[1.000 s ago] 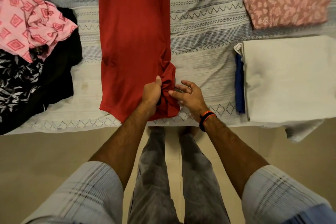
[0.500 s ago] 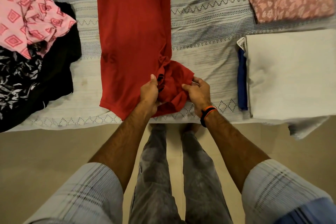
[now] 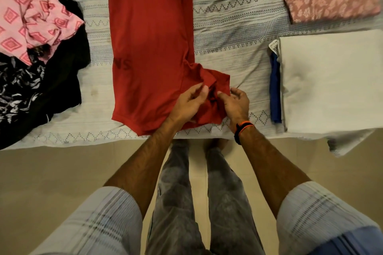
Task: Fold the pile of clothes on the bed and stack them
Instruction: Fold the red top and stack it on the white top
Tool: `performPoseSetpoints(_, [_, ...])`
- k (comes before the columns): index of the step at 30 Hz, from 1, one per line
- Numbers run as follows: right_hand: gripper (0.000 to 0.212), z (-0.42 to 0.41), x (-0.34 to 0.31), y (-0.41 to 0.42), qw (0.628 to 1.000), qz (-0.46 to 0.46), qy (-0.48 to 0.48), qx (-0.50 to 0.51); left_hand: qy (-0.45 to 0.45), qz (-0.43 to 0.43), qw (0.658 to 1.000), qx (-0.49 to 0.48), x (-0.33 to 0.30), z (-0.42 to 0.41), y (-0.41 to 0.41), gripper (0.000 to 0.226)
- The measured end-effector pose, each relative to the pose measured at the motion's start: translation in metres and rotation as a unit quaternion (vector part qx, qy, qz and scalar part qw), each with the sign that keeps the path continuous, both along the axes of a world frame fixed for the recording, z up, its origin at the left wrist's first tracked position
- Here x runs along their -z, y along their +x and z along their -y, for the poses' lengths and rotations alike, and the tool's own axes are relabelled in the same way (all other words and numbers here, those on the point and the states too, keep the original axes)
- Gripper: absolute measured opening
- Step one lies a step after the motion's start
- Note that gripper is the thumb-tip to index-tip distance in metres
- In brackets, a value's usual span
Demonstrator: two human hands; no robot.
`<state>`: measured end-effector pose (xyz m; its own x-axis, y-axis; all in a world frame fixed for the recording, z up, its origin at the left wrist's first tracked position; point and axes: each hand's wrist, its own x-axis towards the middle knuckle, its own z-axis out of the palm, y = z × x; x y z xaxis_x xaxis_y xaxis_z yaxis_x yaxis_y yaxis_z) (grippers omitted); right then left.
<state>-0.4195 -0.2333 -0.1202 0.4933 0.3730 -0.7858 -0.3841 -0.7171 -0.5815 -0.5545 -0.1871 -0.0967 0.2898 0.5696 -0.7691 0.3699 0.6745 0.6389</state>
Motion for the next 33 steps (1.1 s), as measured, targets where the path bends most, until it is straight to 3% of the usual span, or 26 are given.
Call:
performPoseSetpoints(4, [0.048,0.004,0.001,0.001,0.999,0.040,-0.005,-0.029,-0.047,0.069,0.979,0.183,-0.004,0.014,0.010,0.085])
performPoseSetpoints(10, [0.059,0.004,0.006,0.006,0.994,0.054,-0.009,-0.090,-0.048,0.026,0.997,0.047,0.009,0.020,0.007,0.113])
performPoseSetpoints(14, [0.036,-0.001,0.012,0.014,0.989,0.064,-0.059,-0.118,-0.036,0.018,0.991,0.130,0.015,0.017,0.002,0.105])
performPoseSetpoints(17, [0.019,0.001,0.014,0.018,0.984,0.081,-0.081,-0.133,0.075,-0.071,0.985,0.135,0.013,0.018,0.005,0.093])
performPoseSetpoints(21, [0.045,0.003,0.013,0.018,0.977,0.065,-0.075,-0.188,0.226,-0.205,0.947,0.102,0.019,0.023,0.000,0.064])
performPoseSetpoints(26, [0.058,0.003,0.007,0.016,0.975,0.040,-0.061,-0.212,0.198,-0.185,0.946,0.176,0.017,0.021,-0.012,0.068])
performPoseSetpoints(33, [0.044,-0.002,-0.020,-0.011,0.979,0.031,0.040,-0.198,0.216,-0.232,0.943,0.101,0.007,0.019,-0.037,0.071])
